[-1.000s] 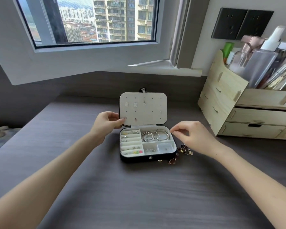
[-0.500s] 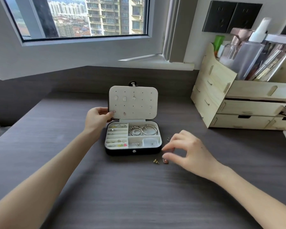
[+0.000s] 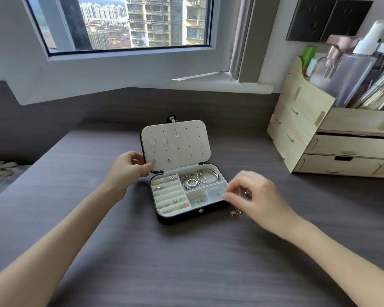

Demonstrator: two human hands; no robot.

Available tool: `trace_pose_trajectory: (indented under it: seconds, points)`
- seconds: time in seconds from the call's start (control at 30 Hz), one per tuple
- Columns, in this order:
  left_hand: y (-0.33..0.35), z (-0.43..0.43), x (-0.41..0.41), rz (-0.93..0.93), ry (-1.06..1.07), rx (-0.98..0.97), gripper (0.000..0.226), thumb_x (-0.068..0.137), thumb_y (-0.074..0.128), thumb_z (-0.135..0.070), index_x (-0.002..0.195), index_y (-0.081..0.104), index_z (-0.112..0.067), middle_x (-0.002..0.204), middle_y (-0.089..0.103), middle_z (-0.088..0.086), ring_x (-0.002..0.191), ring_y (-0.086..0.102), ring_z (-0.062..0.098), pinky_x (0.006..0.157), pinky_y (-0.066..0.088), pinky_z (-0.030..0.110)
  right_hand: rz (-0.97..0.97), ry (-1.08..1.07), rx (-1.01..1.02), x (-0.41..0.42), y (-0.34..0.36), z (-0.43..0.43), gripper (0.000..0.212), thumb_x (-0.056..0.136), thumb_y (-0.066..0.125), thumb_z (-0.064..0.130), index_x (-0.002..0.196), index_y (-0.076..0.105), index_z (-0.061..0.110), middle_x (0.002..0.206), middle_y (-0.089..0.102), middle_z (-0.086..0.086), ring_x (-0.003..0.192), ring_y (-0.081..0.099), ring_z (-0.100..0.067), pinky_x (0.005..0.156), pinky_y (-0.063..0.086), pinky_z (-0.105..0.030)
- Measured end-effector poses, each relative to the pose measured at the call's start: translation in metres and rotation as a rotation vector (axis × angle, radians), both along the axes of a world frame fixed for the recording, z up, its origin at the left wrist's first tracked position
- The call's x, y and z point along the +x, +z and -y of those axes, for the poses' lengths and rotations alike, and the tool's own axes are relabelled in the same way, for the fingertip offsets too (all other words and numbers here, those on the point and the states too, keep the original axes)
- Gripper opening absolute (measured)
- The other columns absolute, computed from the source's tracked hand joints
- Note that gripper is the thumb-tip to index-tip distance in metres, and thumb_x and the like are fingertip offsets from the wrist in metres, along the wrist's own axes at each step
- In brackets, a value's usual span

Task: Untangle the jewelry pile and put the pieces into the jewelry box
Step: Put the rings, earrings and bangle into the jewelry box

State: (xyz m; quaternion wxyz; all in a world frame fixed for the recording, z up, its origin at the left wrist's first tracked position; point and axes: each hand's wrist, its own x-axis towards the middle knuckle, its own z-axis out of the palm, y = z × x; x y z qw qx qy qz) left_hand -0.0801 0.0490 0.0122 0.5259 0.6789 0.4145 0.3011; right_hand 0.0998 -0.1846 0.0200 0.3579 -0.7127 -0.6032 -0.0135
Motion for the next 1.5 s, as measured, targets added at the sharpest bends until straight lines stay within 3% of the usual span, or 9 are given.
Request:
trace_pose_trajectory:
  seconds: [0.17,0.33,0.53,0.67,0.93,1.0,1.1,1.33,1.5]
  points:
    - [0.007,0.003,0.008,0.109,0.016,-0.026,0.049,0.08,0.059,0.014,0.119,0.044,-0.011,0.109,0.059,0.01,0.1,0.059,0.024,0.086,0.051,0.039,-0.534,-0.019,0.024,-0.01,0.035,-0.051,0.008,0.083,0.071,0.013,0.08,0.066,0.008,0.068,0.064,0.002,0.055,0.054,0.0,0.056,0.044,-0.015]
    - [-0.001,-0.006,0.023,-0.028,0.033,-0.067,0.064,0.078,0.051,0.009,0.135,0.035,-0.016,0.103,0.059,0.008,0.097,0.059,0.025,0.09,0.051,0.043,-0.859,-0.012,0.049,-0.027,0.038,-0.108,0.007,0.084,0.068,0.006,0.091,0.067,0.007,0.074,0.066,-0.005,0.063,0.059,-0.012,0.058,0.051,-0.022]
    - [0.004,-0.012,0.02,-0.355,0.024,0.381,0.053,0.065,0.055,-0.021,0.118,0.057,-0.012,0.115,0.06,0.007,0.109,0.053,0.026,0.089,0.04,0.029,-0.976,0.012,-0.029,-0.039,0.028,-0.131,0.003,0.082,0.069,0.003,0.082,0.069,0.005,0.073,0.068,-0.007,0.063,0.063,-0.011,0.061,0.054,-0.021]
    - [0.018,-0.008,0.018,-0.093,-0.128,0.481,0.01,0.081,0.065,-0.012,0.089,0.071,-0.015,0.09,0.065,-0.003,0.079,0.057,0.007,0.071,0.043,0.023,-1.056,0.051,-0.059,-0.038,0.027,-0.138,0.005,0.082,0.071,0.005,0.077,0.07,0.006,0.066,0.068,-0.003,0.06,0.062,-0.01,0.059,0.053,-0.02]
    - [0.026,-0.006,0.012,0.116,-0.235,0.306,0.013,0.084,0.069,-0.024,0.086,0.075,-0.013,0.078,0.074,0.001,0.077,0.067,0.017,0.069,0.051,0.03,-1.214,0.128,-0.07,-0.035,0.028,-0.15,0.012,0.076,0.074,0.013,0.08,0.071,0.003,0.068,0.066,-0.003,0.059,0.057,-0.006,0.058,0.049,-0.016]
    - [0.03,-0.004,0.013,0.189,-0.214,0.208,0.024,0.076,0.071,-0.035,0.082,0.075,-0.013,0.076,0.074,0.001,0.073,0.065,0.01,0.063,0.05,0.022,-1.314,0.154,-0.084,-0.036,0.028,-0.154,0.03,0.07,0.073,0.02,0.089,0.07,-0.002,0.071,0.063,-0.004,0.059,0.056,-0.005,0.057,0.049,-0.015]
    - [0.033,-0.002,0.014,0.252,-0.195,0.101,0.031,0.069,0.072,-0.04,0.079,0.074,-0.01,0.074,0.074,0.001,0.069,0.064,0.004,0.06,0.046,0.014,-1.48,0.174,-0.07,-0.038,0.027,-0.159,0.03,0.071,0.069,0.019,0.09,0.067,-0.004,0.074,0.059,-0.008,0.055,0.055,-0.005,0.052,0.048,-0.014]
    - [0.03,-0.002,0.015,0.243,-0.21,0.038,0.014,0.08,0.071,-0.023,0.078,0.072,-0.009,0.064,0.069,-0.008,0.062,0.059,-0.003,0.058,0.044,0.012,-1.213,0.12,0.02,-0.041,0.03,-0.149,0.011,0.081,0.068,0.01,0.083,0.07,0.0,0.075,0.067,-0.011,0.06,0.057,-0.009,0.057,0.05,-0.019]
    - [0.034,0.005,0.023,0.255,-0.197,0.097,0.02,0.083,0.07,-0.024,0.082,0.07,-0.005,0.076,0.068,0.008,0.066,0.055,0.006,0.06,0.044,0.024,-0.986,0.07,0.007,-0.041,0.046,-0.144,0.016,0.079,0.072,0.009,0.09,0.067,-0.002,0.068,0.065,-0.002,0.062,0.054,-0.009,0.063,0.049,-0.024]
